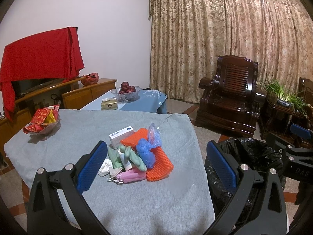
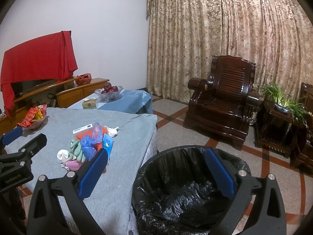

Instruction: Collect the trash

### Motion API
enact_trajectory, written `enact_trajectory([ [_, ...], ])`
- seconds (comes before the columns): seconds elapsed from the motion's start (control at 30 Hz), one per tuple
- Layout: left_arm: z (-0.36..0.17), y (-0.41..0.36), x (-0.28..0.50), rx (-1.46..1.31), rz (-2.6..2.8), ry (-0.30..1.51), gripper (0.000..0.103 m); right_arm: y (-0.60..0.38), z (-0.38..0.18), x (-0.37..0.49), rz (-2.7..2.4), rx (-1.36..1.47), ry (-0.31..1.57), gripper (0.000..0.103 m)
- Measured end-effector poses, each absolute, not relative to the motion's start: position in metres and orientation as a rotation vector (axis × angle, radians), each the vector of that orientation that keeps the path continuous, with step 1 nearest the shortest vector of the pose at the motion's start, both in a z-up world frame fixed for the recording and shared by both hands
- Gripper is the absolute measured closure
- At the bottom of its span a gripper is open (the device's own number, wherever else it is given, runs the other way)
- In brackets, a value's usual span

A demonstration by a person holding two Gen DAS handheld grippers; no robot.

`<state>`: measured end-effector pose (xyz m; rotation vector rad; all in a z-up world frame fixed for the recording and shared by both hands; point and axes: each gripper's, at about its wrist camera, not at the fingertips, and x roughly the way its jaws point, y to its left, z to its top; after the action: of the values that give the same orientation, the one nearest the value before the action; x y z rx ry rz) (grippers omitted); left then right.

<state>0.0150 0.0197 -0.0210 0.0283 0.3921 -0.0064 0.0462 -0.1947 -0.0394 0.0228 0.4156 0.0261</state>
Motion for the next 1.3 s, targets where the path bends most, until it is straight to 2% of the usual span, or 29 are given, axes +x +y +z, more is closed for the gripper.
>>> enact_trajectory([
  [0.57, -0.036, 0.018, 0.021, 0.008, 0.006, 0.406, 0.005, -0.180, -0.044, 0.059, 0.056, 0.007, 0.433, 0.006],
  [0.93, -0.072, 0.091, 0.048, 0.054, 0.153, 0.468, 0.005, -0.129, -0.088, 0.118, 0.194, 0.009, 0.506, 0.006],
  [1.0, -0.079, 0.108, 0.054, 0.032, 0.169, 0.484, 0.005, -0.116, -0.101, 0.133, 0.219, 0.011, 0.539, 0.012],
  [1.13, -0.090, 0.132, 0.072, 0.033, 0.195, 0.513, 0.005, -0.096, -0.116, 0.155, 0.233, -0.011, 0.574, 0.017],
  [1.23, -0.100, 0.143, 0.087, 0.038, 0.198, 0.532, 0.005, -0.087, -0.125, 0.169, 0.238, -0.022, 0.592, 0.025],
  [1.3, -0.110, 0.149, 0.099, 0.036, 0.194, 0.555, 0.006, -0.081, -0.129, 0.177, 0.249, -0.022, 0.607, 0.033],
])
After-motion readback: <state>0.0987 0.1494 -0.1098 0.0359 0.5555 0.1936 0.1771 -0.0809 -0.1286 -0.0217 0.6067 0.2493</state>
